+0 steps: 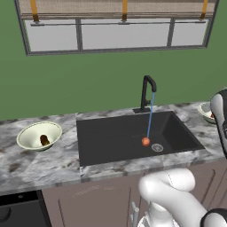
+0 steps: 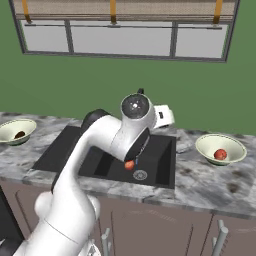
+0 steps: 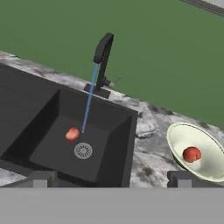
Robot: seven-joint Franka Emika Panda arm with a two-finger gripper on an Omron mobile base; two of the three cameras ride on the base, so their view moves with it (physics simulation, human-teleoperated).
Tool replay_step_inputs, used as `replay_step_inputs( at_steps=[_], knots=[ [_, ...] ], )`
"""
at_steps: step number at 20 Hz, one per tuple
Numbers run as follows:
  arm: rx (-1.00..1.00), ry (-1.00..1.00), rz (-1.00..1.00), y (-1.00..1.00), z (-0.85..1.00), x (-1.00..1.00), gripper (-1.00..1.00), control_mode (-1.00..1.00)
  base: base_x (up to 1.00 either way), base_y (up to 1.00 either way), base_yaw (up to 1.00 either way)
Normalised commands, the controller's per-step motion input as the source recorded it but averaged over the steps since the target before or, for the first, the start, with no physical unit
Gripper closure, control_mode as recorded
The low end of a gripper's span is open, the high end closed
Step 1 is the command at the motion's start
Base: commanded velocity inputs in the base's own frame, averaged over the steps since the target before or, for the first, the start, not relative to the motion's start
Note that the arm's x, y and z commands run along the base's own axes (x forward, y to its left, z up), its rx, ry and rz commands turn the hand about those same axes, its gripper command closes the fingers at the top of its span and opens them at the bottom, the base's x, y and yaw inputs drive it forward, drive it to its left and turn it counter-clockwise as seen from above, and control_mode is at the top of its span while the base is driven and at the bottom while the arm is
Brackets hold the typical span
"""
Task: Pick the peachs from the sink and place them in one bowl. Place the sweet potato in the other bowl. Then turn off the sink faucet.
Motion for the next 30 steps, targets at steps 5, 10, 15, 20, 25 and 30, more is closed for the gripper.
replay_step_inputs(
  at_steps=[5, 10, 15, 20, 25, 30],
  knots=[
    [-0.12, 0.26, 0.10, 0.82, 0.13, -0.47, -1.00, -1.00, 0.00, 0.00, 0.00],
    [-0.05, 0.31, 0.03, 0.62, 0.03, -0.27, -1.00, -1.00, 0.00, 0.00, 0.00],
    [0.00, 0.27, 0.00, 0.40, -0.08, 0.00, -1.00, -1.00, 0.00, 0.00, 0.00],
    [0.00, 0.21, 0.00, 0.13, -0.45, 0.00, -1.00, -1.00, 0.00, 0.00, 0.00],
    [0.07, 0.10, 0.00, 0.00, -0.58, 0.01, -1.00, -1.00, 0.00, 0.00, 0.00],
    [0.09, 0.06, -0.01, 0.01, -0.44, 0.14, -1.00, -1.00, 0.00, 0.00, 0.00]
  ],
)
